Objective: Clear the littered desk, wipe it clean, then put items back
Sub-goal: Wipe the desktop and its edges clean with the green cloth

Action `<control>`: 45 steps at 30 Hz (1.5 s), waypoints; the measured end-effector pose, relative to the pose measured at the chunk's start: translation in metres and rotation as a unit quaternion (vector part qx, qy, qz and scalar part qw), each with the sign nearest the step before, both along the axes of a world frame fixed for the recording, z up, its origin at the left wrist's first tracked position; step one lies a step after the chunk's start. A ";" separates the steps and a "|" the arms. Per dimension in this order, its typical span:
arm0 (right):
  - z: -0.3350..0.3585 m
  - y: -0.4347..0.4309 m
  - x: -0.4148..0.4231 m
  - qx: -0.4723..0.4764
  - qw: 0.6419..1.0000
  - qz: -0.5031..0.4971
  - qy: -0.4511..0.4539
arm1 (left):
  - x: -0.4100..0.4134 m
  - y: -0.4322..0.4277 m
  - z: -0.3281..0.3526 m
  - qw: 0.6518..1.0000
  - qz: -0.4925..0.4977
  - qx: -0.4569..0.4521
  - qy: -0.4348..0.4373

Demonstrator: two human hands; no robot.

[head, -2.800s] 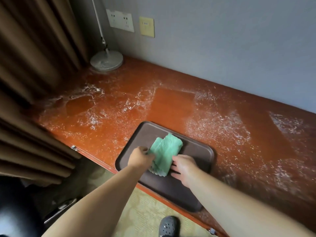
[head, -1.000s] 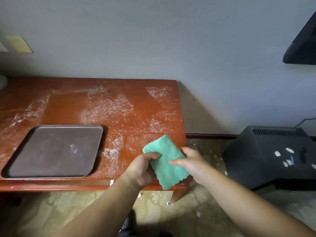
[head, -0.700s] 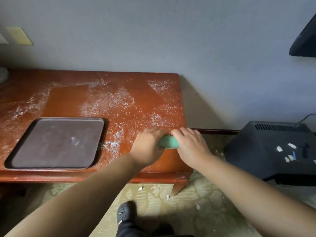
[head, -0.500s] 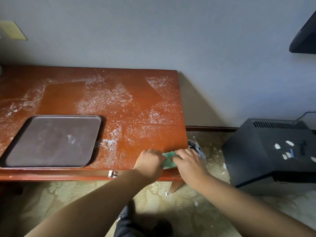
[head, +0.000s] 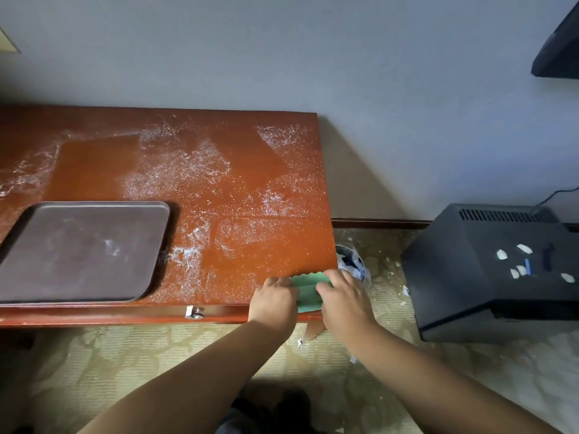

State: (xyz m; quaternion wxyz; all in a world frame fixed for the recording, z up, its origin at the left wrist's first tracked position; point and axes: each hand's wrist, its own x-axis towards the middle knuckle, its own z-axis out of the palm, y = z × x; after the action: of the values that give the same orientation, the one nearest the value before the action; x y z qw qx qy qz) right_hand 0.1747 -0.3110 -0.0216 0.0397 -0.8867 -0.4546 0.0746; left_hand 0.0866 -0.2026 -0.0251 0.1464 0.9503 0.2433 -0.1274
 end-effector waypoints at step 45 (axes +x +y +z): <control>-0.025 0.347 0.390 -0.027 0.996 -0.066 0.050 | 0.399 0.364 -0.013 0.994 -0.064 0.092 0.005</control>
State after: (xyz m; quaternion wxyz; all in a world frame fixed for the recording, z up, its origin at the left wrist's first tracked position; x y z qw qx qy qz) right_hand 0.5646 0.0357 -0.0464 0.0433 -0.9107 -0.3902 0.1286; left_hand 0.4859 0.1611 -0.0379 0.0488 0.9727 0.1935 -0.1184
